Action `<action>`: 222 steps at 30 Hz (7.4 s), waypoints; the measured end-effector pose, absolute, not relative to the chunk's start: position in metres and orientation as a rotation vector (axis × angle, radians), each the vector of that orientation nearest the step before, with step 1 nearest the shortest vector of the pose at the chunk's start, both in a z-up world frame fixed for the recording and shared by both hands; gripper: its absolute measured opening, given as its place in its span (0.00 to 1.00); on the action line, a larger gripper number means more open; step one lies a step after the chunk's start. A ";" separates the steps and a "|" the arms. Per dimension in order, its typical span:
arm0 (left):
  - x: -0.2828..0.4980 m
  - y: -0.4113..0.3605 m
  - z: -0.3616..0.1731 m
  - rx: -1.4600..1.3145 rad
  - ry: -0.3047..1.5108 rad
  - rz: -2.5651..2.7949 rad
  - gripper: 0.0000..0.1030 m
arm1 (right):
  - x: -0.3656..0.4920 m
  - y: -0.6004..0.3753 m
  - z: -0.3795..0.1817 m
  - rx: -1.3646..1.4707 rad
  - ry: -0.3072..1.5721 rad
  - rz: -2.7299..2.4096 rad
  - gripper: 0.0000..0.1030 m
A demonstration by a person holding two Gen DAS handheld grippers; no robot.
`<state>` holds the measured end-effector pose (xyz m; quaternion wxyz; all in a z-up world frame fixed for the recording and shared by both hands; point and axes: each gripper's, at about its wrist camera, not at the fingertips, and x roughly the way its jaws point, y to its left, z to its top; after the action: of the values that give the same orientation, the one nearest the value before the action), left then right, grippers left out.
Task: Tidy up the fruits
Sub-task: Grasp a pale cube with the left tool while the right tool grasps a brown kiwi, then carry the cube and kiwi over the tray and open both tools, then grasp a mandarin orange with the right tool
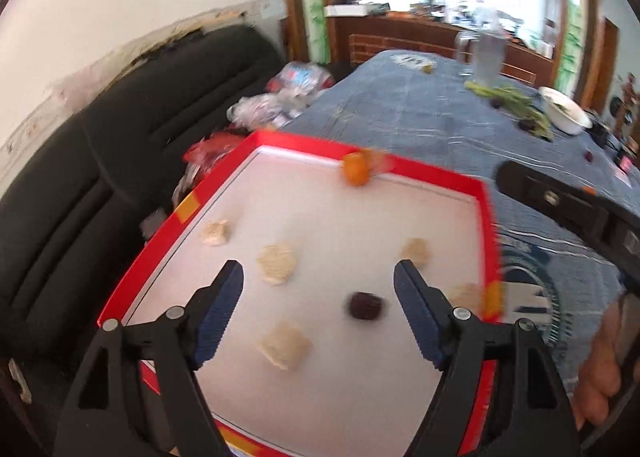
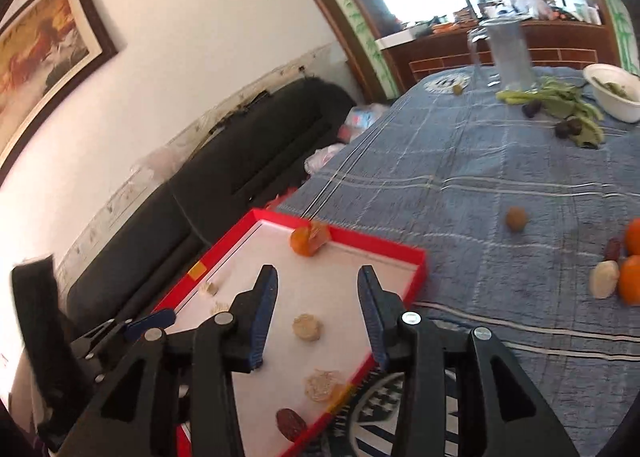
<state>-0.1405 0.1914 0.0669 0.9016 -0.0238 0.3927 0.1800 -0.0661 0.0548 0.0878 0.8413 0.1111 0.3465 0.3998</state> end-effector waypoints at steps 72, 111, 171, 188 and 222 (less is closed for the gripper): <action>0.032 -0.030 0.010 0.222 0.910 -0.296 0.16 | 0.009 -0.132 0.031 0.002 0.960 0.496 0.20; -0.138 0.090 0.089 0.036 0.593 0.160 0.16 | -0.005 -0.165 0.060 0.132 0.626 0.276 0.20; -0.144 0.218 0.070 -0.061 0.723 0.461 0.79 | -0.063 -0.008 0.102 0.029 0.683 0.696 0.60; -0.079 0.030 0.069 0.196 0.766 0.051 0.82 | 0.044 -0.145 0.026 0.591 0.924 0.354 0.50; 0.046 -0.058 0.011 0.002 0.967 -0.125 0.57 | 0.038 -0.203 0.047 0.652 0.839 0.200 0.31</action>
<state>0.0455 -0.0581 0.0112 0.8835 0.0008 0.4644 -0.0603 0.0379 -0.2032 0.0469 0.8573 0.3105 0.3994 0.0954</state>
